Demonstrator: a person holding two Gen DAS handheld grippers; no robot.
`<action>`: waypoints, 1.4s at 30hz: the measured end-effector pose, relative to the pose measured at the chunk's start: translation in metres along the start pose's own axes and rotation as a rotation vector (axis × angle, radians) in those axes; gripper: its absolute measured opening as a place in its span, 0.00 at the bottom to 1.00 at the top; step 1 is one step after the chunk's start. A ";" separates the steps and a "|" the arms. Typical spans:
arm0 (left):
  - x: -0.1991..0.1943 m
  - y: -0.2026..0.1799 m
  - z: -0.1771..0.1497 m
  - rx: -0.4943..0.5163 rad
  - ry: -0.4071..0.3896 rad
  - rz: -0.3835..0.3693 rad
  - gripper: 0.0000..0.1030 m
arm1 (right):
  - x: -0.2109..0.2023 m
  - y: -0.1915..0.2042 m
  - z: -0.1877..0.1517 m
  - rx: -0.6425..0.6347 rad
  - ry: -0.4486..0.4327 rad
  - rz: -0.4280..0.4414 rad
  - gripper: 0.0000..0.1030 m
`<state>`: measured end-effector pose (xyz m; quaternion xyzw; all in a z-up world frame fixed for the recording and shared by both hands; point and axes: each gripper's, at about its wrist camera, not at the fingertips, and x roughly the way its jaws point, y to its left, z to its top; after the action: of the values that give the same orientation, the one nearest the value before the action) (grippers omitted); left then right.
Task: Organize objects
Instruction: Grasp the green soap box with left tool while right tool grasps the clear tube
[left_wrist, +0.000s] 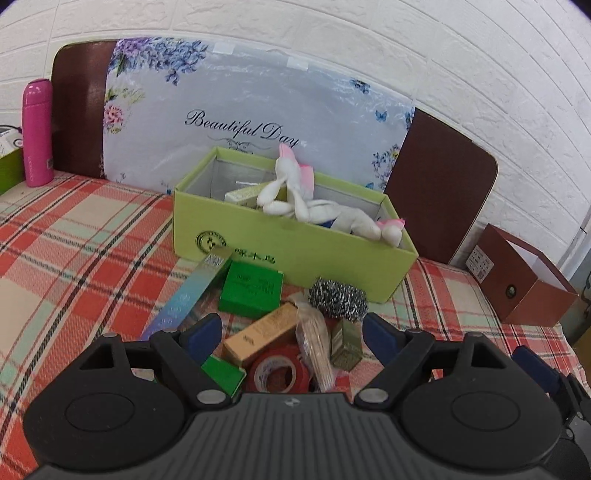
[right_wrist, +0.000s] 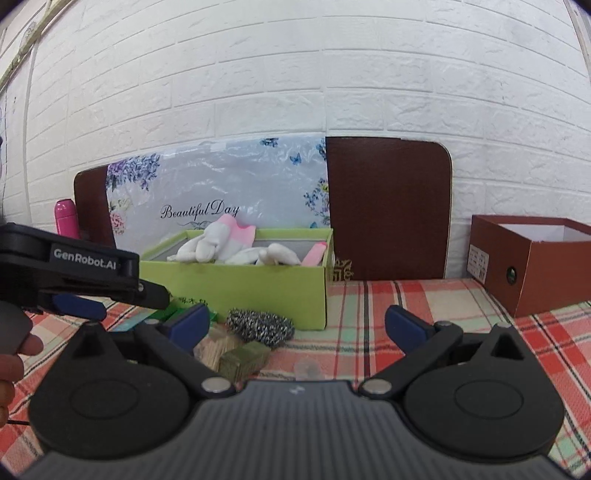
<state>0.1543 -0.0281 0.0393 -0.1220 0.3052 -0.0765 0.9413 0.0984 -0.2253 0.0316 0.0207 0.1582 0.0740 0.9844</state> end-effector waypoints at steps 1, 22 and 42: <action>-0.001 0.001 -0.003 -0.004 0.006 0.004 0.84 | -0.003 0.000 -0.003 0.003 0.009 0.003 1.00; 0.006 0.061 -0.050 -0.017 0.066 0.082 0.84 | -0.021 0.009 -0.056 0.055 0.163 0.030 1.00; -0.001 0.043 -0.074 0.151 0.111 0.046 0.70 | 0.056 -0.019 -0.049 -0.050 0.334 -0.026 0.27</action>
<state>0.1126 -0.0002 -0.0306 -0.0391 0.3528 -0.0841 0.9311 0.1386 -0.2343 -0.0334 -0.0186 0.3182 0.0676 0.9454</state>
